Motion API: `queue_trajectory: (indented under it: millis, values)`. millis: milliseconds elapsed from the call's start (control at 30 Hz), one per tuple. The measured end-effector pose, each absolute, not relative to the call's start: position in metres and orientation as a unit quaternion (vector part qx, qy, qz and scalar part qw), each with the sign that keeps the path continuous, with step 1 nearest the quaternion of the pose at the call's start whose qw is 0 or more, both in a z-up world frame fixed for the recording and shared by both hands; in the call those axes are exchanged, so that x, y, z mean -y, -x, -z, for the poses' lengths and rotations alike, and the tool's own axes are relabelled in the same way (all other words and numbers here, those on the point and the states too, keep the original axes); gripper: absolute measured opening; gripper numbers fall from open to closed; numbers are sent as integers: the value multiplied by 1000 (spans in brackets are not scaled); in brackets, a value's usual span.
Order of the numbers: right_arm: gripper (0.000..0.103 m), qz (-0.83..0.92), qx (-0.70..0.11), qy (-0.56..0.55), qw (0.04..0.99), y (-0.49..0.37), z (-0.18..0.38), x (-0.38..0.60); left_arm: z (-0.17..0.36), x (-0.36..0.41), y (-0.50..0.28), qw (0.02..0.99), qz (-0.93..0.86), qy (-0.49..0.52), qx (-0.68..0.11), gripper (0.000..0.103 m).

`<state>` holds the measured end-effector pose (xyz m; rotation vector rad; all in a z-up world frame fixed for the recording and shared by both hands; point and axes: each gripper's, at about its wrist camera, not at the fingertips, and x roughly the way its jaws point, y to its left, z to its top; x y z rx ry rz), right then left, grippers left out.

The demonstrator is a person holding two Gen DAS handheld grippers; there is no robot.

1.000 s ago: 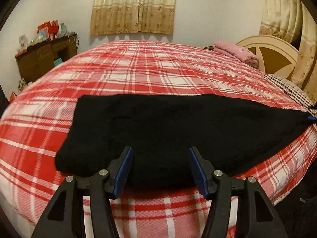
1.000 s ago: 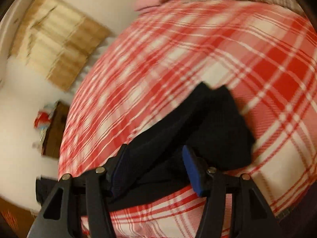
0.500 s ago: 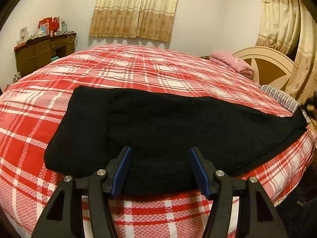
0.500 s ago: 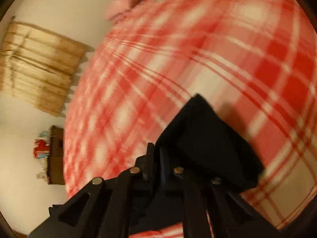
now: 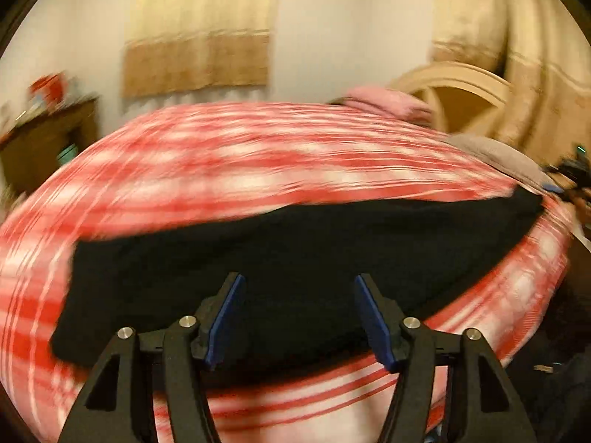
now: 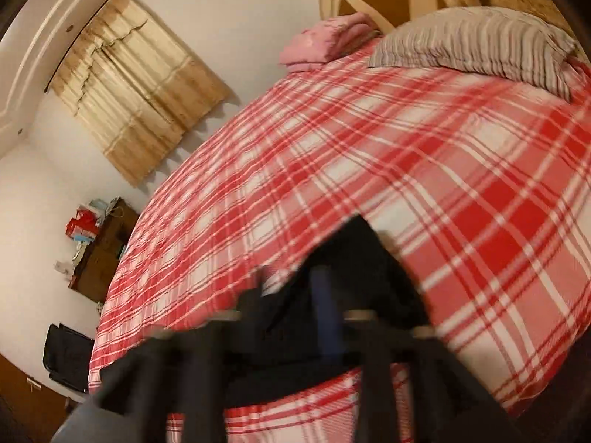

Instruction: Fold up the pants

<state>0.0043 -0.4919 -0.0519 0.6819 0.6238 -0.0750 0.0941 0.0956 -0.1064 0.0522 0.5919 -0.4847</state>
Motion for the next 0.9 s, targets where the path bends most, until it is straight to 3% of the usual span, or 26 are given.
queue_trajectory:
  millis: [200,433,900]
  values:
    - [64,46,-292,-303,906,-9,49,495,88,24,-96,893,341,-90,-280,67]
    - [64,33,-295,-317,901,-6,69,500,110,150,-87,837,414,-207,-291,67]
    - [65,22,-276,-306,911,13,89,508,139,200,-106,821,388,-263,-326,66]
